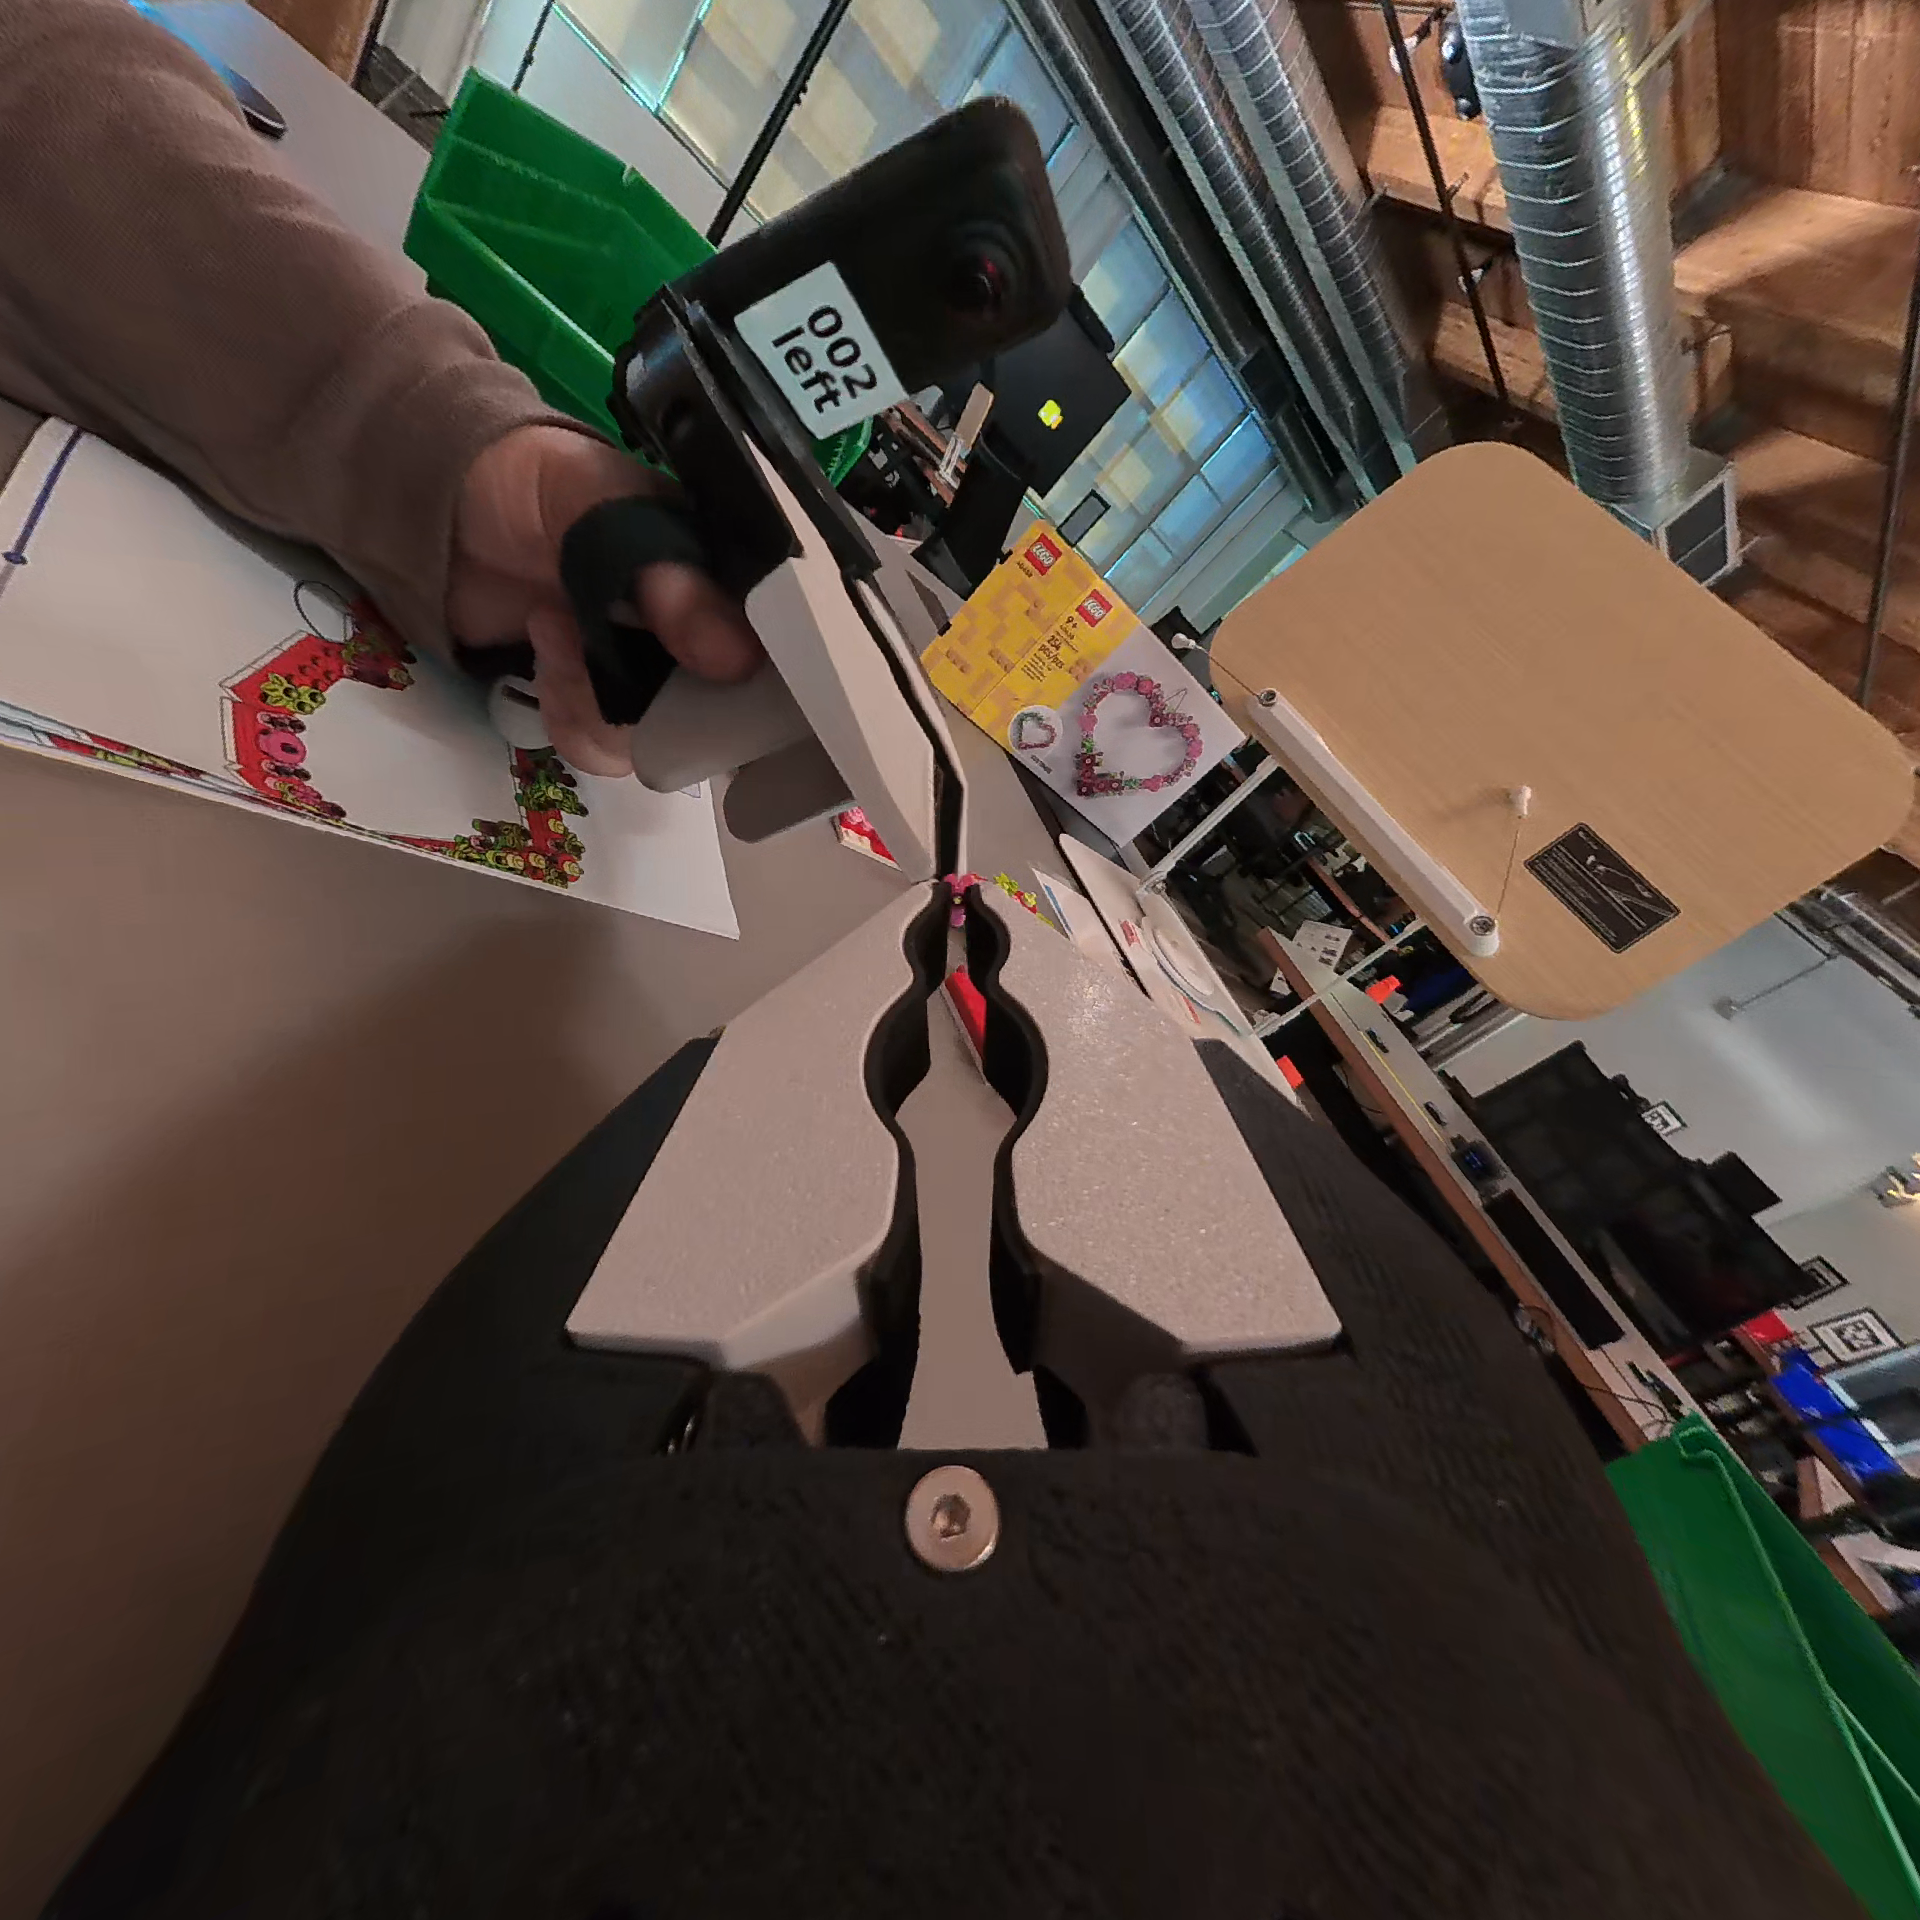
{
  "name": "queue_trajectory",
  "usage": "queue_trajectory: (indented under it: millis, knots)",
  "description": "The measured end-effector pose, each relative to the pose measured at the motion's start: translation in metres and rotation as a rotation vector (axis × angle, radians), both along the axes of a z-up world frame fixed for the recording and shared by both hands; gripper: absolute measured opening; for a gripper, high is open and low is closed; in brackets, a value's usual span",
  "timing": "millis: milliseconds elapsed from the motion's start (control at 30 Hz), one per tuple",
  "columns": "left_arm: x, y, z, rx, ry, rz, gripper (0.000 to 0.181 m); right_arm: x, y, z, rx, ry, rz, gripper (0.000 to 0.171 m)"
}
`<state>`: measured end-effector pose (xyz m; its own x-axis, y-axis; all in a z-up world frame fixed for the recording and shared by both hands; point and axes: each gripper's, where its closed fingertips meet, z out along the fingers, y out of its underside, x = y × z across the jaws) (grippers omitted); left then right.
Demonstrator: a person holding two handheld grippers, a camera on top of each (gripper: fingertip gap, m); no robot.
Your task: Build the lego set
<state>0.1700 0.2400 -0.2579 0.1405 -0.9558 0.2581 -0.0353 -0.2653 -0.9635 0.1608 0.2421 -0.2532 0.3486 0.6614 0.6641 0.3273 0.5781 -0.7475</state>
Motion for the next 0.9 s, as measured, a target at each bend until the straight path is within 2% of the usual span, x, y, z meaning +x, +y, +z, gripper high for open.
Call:
queue_trajectory:
  millis: [333, 433, 600, 700, 800, 900]
  knots:
    - [0.000, 0.000, -0.004, -0.076, -0.011, -0.035, 0.000, -0.001, -0.002, -0.001, -0.005, -0.016, 0.019, 0.000]
    - [-0.002, -0.001, 0.004, -0.082, -0.063, -0.058, 0.000, -0.001, -0.005, 0.006, -0.232, 0.119, 0.112, 0.009]
    - [-0.008, -0.018, 0.023, -0.085, -0.202, -0.196, 0.000, -0.001, -0.014, 0.018, -0.746, 0.365, 0.407, 0.001]
    - [-0.008, -0.019, 0.023, -0.082, -0.202, -0.204, 0.000, 0.002, -0.017, 0.024, -0.878, 0.447, 0.519, 0.001]
    - [-0.008, -0.008, 0.013, -0.067, -0.128, -0.141, 0.000, 0.004, -0.011, 0.014, -0.840, 0.372, 0.440, 0.000]
    - [-0.013, 0.011, 0.001, 0.037, -0.016, -0.005, 0.000, 0.005, -0.003, -0.011, -0.739, 0.156, 0.280, 0.002]
